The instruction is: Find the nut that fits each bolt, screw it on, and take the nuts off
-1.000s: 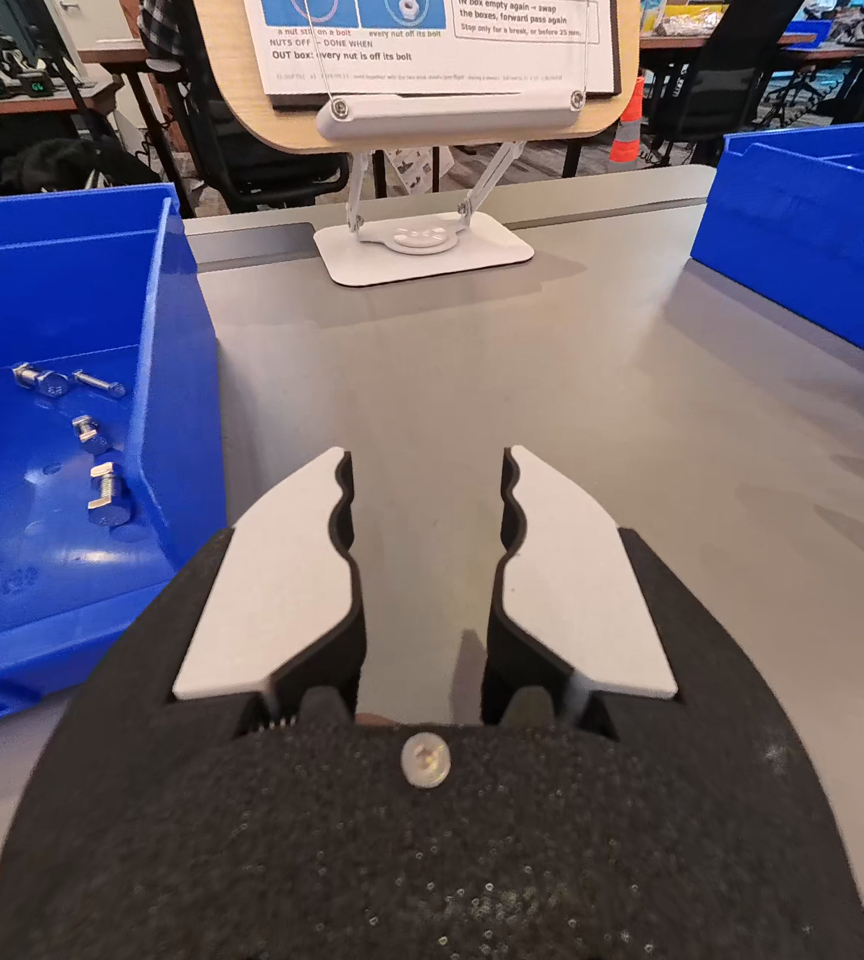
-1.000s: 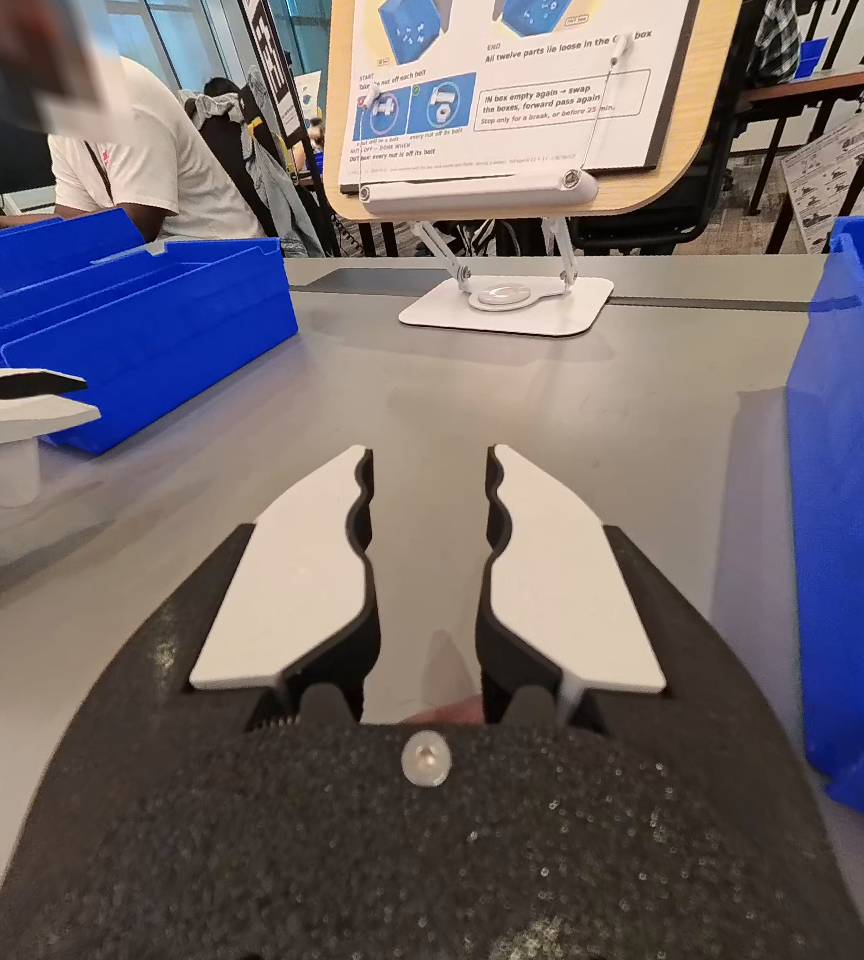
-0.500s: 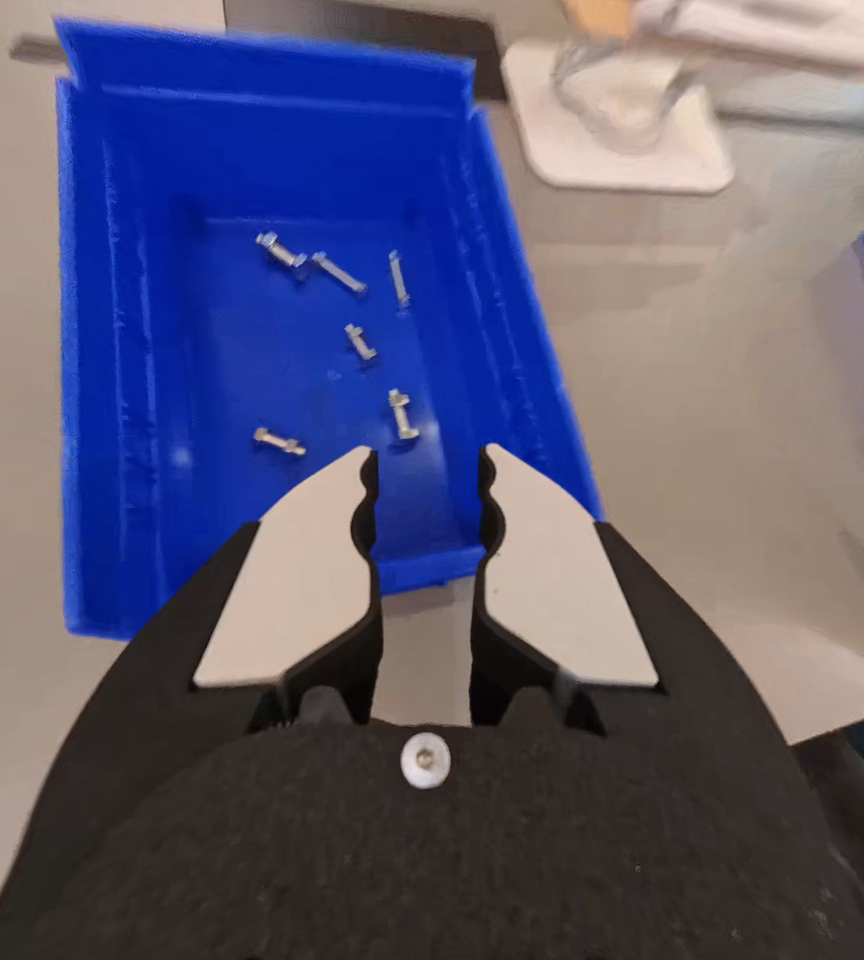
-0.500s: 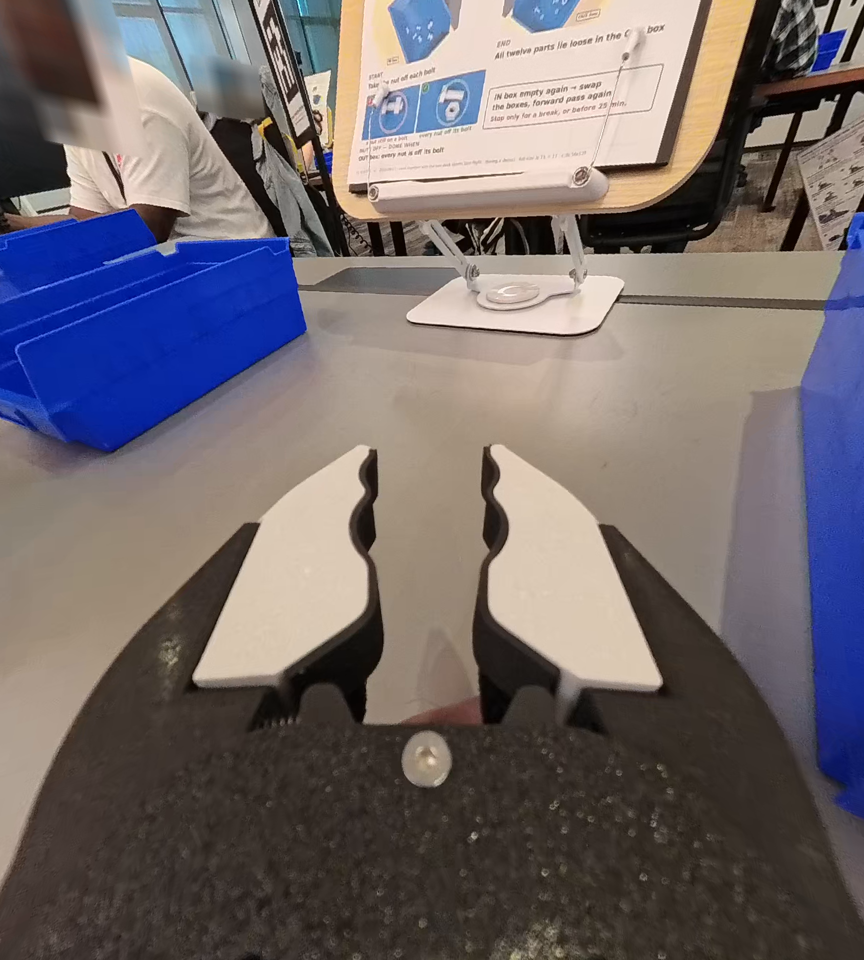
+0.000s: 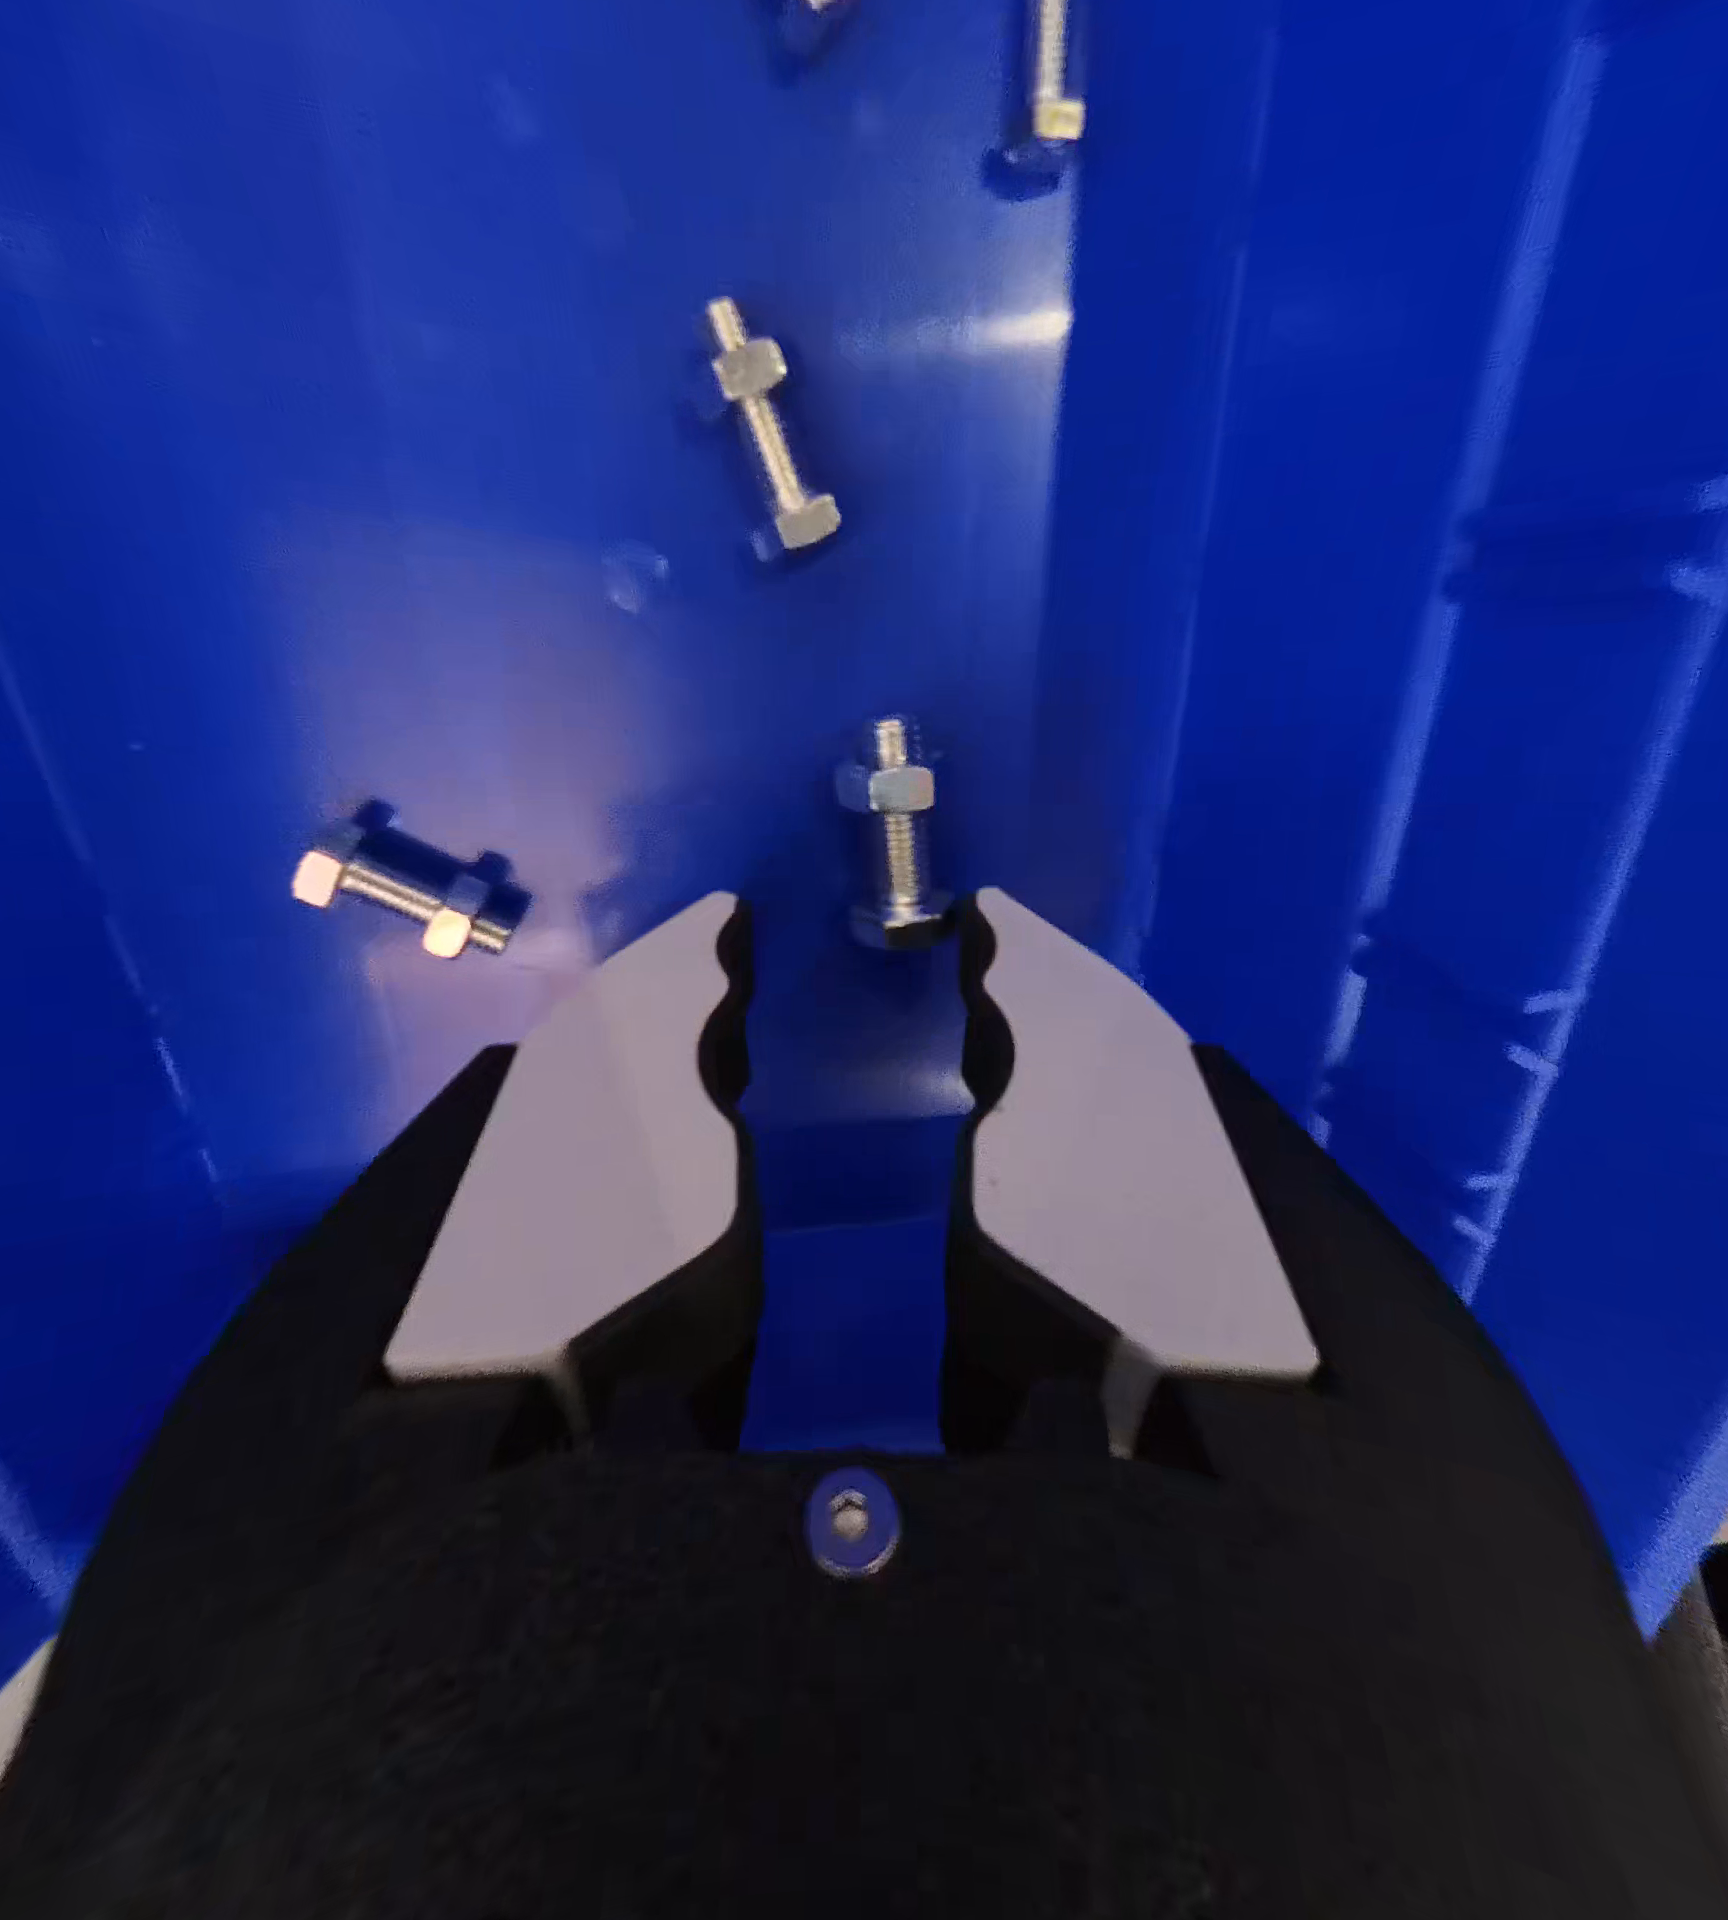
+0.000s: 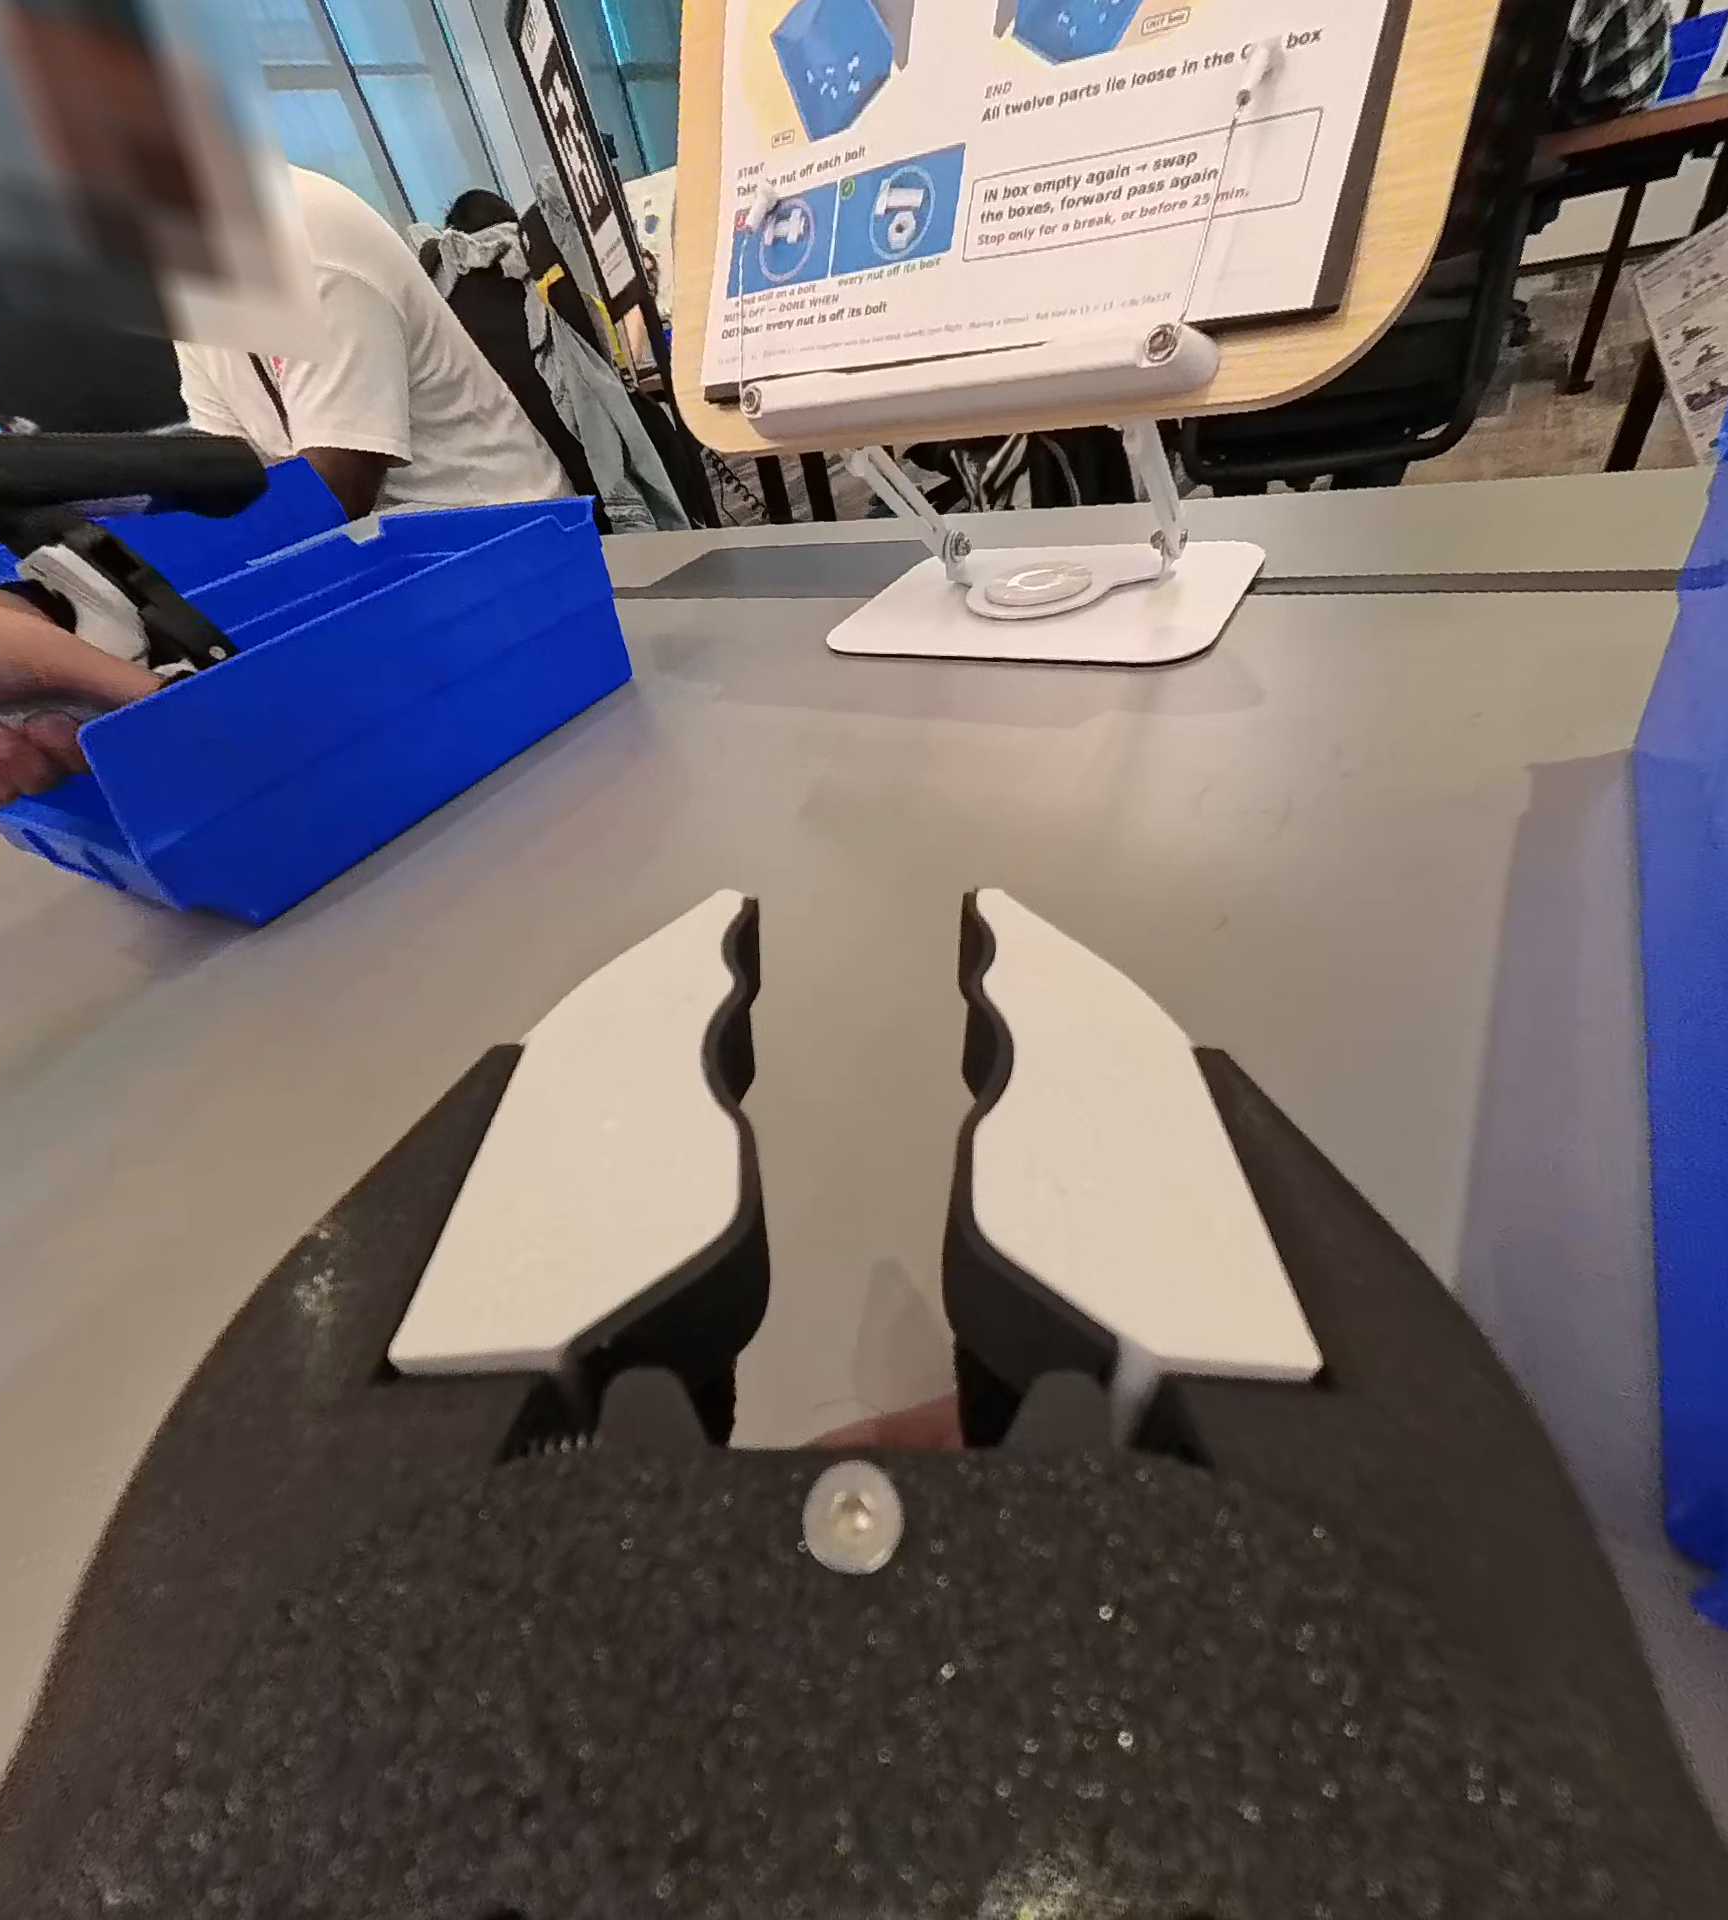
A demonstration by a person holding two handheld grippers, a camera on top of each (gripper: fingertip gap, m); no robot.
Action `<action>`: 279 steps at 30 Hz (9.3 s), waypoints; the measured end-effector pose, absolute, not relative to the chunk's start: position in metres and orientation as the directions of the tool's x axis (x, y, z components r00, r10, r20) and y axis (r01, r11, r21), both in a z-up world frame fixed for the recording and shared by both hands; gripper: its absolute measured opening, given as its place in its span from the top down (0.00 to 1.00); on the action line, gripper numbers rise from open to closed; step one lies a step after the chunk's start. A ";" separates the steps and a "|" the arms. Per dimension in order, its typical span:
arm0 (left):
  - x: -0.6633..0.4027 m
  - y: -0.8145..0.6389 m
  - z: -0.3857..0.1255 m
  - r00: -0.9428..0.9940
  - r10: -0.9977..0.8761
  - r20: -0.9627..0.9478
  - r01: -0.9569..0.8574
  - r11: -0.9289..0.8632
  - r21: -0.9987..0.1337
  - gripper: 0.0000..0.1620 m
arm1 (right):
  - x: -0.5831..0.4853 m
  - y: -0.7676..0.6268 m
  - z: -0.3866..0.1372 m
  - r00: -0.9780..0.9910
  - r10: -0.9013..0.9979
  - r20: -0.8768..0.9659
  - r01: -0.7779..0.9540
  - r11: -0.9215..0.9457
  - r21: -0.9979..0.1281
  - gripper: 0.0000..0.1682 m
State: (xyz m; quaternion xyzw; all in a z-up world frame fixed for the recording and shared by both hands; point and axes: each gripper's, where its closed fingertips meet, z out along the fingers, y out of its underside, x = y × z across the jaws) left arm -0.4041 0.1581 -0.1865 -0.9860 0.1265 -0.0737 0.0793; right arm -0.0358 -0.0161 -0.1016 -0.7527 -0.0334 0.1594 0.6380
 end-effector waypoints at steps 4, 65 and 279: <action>-0.407 0.156 -0.189 0.956 -0.269 0.118 -0.250 -0.955 -0.158 0.88 | -0.035 -0.016 -0.102 0.942 0.258 -0.216 -0.169 -0.191 -0.967 0.78; -0.190 -0.019 -0.117 0.429 -0.890 0.152 -0.443 -0.354 -0.824 0.94 | -0.182 -0.019 -0.109 0.731 0.670 0.127 0.246 -0.086 -0.965 0.88; -0.136 0.053 -0.056 -0.364 -0.686 0.630 -0.241 -0.585 -0.775 0.89 | -0.123 0.048 -0.070 0.484 0.875 -0.021 0.088 -0.072 -0.994 0.90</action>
